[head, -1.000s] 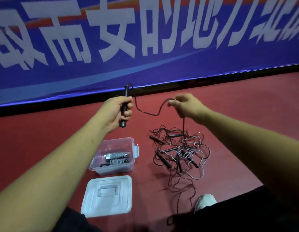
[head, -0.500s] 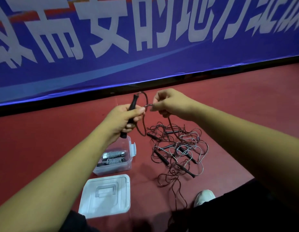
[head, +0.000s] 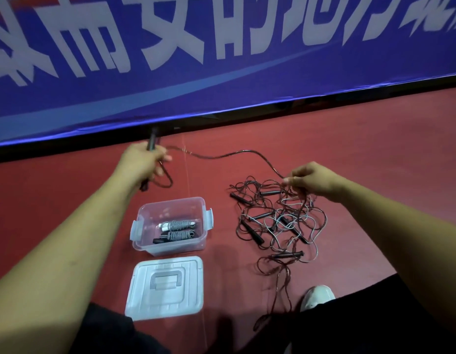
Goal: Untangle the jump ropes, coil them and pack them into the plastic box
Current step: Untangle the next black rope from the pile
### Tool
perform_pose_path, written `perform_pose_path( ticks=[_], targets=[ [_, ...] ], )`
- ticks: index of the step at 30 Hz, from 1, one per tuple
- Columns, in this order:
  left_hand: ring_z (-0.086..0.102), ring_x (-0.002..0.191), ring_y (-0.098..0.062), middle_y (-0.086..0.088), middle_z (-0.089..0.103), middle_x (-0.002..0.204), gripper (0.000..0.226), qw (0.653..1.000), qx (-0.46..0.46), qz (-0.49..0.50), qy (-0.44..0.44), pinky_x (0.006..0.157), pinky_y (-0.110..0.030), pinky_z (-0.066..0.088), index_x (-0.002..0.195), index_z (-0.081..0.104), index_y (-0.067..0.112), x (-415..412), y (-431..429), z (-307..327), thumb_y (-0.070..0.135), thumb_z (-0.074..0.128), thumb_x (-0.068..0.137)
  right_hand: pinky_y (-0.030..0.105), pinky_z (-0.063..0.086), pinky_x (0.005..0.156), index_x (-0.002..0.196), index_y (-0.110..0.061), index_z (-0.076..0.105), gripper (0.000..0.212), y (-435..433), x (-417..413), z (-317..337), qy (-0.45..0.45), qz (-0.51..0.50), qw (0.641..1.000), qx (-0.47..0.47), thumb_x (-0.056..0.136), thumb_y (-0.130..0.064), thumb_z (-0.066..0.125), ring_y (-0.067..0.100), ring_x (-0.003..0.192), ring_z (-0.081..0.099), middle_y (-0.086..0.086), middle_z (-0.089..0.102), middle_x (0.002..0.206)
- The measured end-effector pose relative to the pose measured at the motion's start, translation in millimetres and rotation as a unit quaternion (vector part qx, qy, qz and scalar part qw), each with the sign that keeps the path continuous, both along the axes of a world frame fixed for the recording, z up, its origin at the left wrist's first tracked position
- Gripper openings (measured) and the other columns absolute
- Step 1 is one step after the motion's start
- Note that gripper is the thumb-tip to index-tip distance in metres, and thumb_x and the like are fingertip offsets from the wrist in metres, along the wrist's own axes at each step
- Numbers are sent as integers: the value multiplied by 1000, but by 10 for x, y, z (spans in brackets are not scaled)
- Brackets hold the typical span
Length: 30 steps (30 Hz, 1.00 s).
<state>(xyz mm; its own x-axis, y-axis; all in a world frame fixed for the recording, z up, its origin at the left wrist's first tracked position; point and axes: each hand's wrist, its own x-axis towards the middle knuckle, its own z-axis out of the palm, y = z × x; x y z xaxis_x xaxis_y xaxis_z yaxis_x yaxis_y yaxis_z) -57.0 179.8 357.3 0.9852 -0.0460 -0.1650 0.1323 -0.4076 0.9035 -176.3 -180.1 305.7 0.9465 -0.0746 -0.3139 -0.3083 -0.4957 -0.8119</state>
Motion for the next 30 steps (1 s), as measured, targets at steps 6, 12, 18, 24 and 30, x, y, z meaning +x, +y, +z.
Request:
perform_pose_path(
  ticks=[6,12,18,24,30],
  targets=[
    [62,48,-12,-8,74,81,11,986,95,-121,-58,47,-23,33,90,65,19,-280,-285,8,15,57,97,33,51,66,93,-13,77,18,693,82,352,-90,132,981,-112,92,-28,68,19,65,61,5,71,76],
    [52,46,-12,2,67,68,13,952,21,-305,-17,46,-21,31,104,66,18,-574,-505,89,22,55,100,16,25,44,83,-5,72,24,1052,95,655,-197,119,973,-23,94,-25,66,3,43,30,-11,39,47],
    [31,36,-5,0,42,60,18,971,-170,-171,-7,36,-14,18,82,55,9,-438,-426,174,6,49,99,27,43,70,82,-8,62,22,782,127,484,-106,171,980,-10,99,-21,58,11,67,52,3,60,72],
    [28,34,-3,-2,36,63,21,955,-288,-63,24,33,-10,17,80,51,8,-285,-259,110,4,44,99,32,47,77,85,-5,57,16,350,178,180,-1,142,988,51,100,-9,52,22,75,56,13,58,77],
    [29,33,-3,-1,35,64,22,959,-276,55,5,32,-12,18,78,48,10,-101,23,33,4,46,100,39,47,82,84,-13,65,15,23,156,-139,40,93,995,7,97,-12,59,21,80,58,6,65,81]
  ],
)
